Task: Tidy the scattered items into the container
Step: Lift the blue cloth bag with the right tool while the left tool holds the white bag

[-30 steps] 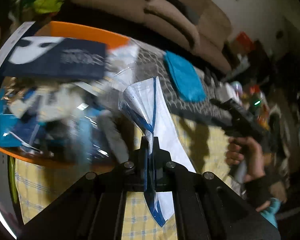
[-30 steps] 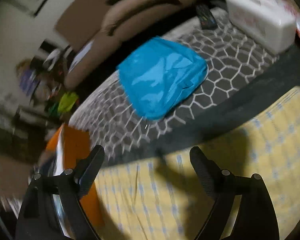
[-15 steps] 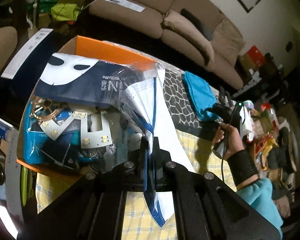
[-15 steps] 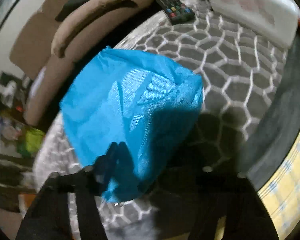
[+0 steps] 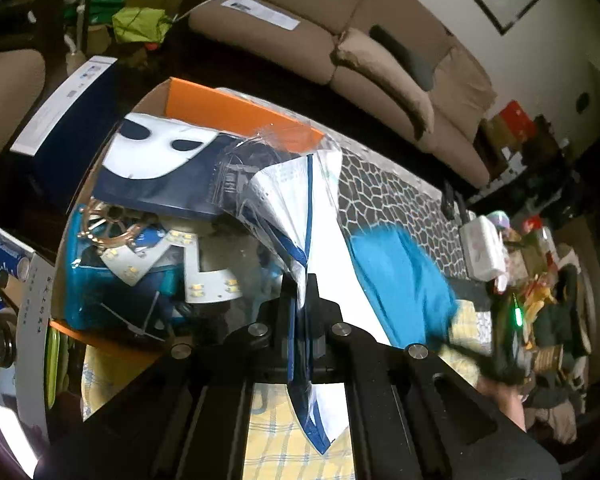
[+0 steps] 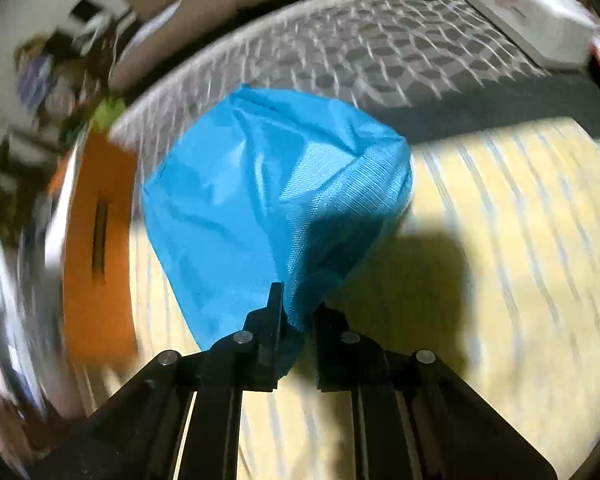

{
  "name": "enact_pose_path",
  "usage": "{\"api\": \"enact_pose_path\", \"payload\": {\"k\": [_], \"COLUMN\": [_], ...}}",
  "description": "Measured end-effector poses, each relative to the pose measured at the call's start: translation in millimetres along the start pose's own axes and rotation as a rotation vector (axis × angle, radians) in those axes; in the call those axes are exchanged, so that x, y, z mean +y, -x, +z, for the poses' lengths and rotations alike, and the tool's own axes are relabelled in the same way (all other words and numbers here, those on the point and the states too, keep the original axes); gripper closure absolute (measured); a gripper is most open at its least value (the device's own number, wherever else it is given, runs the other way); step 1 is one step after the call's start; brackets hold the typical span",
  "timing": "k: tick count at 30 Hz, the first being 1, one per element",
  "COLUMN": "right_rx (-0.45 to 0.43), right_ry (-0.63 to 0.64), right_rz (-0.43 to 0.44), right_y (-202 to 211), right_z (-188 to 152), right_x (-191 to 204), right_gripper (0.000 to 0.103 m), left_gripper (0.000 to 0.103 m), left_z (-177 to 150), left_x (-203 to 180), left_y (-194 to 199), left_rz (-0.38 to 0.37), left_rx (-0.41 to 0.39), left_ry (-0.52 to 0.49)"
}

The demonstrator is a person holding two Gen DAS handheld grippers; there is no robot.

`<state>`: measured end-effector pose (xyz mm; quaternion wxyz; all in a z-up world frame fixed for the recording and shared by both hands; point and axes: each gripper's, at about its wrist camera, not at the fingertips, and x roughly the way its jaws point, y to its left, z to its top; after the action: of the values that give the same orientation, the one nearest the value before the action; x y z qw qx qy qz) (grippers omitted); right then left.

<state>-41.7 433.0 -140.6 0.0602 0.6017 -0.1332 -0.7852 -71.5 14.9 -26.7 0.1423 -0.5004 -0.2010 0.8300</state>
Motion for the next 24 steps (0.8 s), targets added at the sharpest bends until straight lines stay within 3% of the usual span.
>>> {"api": "enact_pose_path", "payload": {"k": [3,6,7,9,10,11,13,16,19,22,24], "right_rx": [0.031,0.09,0.12,0.151,0.135,0.11,0.051,-0.036,-0.023,0.025,0.034], "right_ry": [0.074,0.076,0.074,0.103,0.133,0.179,0.261,0.343,0.527,0.681,0.712], "right_rz": [-0.138,-0.19,-0.185,-0.239,-0.296,-0.361,-0.457,-0.471,-0.396,-0.435,-0.454], "right_y": [19.3,20.9,19.0,17.1,20.3,24.4,35.5,48.0,25.5,-11.1,-32.8], "right_z": [-41.5,-72.8,-84.1,-93.2,-96.5,-96.4,-90.8,-84.2,-91.0,-106.1,-106.4], "right_x": [-4.6,-18.6,-23.1,-23.4,-19.4,-13.8,0.5,29.4,78.3,100.5,103.1], "right_gripper": [0.093,0.09,0.083,0.058,0.034,0.018,0.016,0.015,0.001,0.001,0.001], "left_gripper": [0.1,0.1,0.1,0.1,0.1,0.1,0.1,0.1,0.1,0.1,0.1], "left_z": [3.9,5.7,5.7,4.6,3.8,3.6,4.0,5.4,4.7,4.2,3.8], "left_x": [8.3,10.4,9.5,8.2,7.5,6.9,5.5,4.7,4.3,4.4,4.0], "left_y": [1.4,3.0,3.1,3.4,3.4,3.5,4.9,5.9,4.5,4.0,5.2], "left_rz": [0.002,-0.003,-0.002,0.001,0.0,-0.002,-0.001,0.007,0.01,0.011,0.01], "left_rx": [0.001,-0.006,-0.007,-0.006,-0.002,0.001,0.0,-0.012,-0.009,-0.006,-0.01], "left_ry": [0.022,0.027,0.018,0.009,0.006,0.002,-0.006,-0.01,-0.01,-0.011,-0.018]}}
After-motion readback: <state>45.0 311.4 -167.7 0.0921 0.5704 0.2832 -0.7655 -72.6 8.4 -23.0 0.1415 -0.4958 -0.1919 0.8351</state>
